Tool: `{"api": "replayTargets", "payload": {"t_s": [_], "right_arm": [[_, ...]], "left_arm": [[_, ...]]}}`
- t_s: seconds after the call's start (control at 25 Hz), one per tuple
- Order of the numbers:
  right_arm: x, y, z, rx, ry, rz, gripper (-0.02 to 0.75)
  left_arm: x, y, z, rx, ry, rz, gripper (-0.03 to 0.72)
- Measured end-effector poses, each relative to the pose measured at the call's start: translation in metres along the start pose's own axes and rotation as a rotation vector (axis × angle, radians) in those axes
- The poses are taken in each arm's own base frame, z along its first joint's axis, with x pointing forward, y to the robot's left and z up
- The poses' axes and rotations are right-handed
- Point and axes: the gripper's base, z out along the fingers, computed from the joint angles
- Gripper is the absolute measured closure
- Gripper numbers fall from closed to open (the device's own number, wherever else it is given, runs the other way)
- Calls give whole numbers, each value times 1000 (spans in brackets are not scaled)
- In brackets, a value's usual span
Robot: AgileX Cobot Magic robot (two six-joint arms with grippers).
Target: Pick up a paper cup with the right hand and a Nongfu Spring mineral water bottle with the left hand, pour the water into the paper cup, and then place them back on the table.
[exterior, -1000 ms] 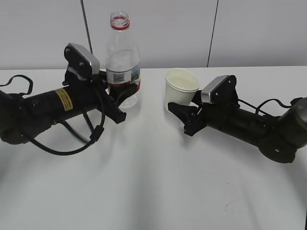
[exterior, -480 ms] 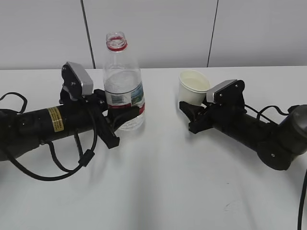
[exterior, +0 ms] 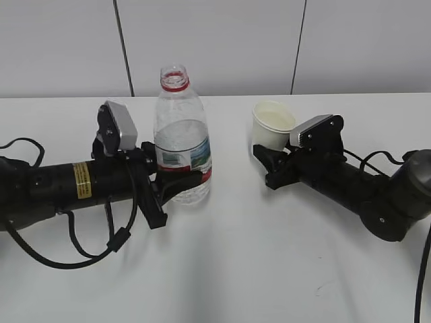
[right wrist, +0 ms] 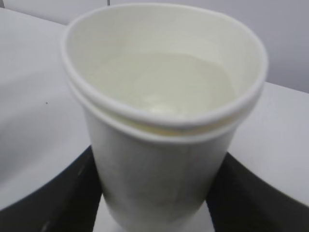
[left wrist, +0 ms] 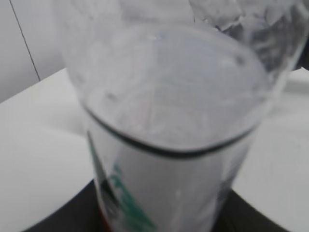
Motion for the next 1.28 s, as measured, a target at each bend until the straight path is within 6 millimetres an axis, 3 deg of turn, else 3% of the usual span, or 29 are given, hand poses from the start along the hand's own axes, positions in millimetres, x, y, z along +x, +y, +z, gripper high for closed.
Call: {"api": "replayTargets", "payload": {"t_s": [0.2,0.56,0.8,1.04,1.16,1.28], "right_arm": [[2,0,0,1,8,-16,288],[6,0,0,3,28,-19,288],[27,3,0,-3,59,1,288],[27,3,0,-1,57,-8,288],[27,3,0,-1,57,-10,276],[27,3,0,-1,61,-10,191]], "left_arm": [[22,-3,4,14,40,-34,407],[24,0,4,-22,34,-9,407],[32,1,5,-47,47,9,407],[37,1,6,-60,35,-11,403],[37,2,6,-63,33,-11,339],[37,2,6,-66,32,-13,225]]}}
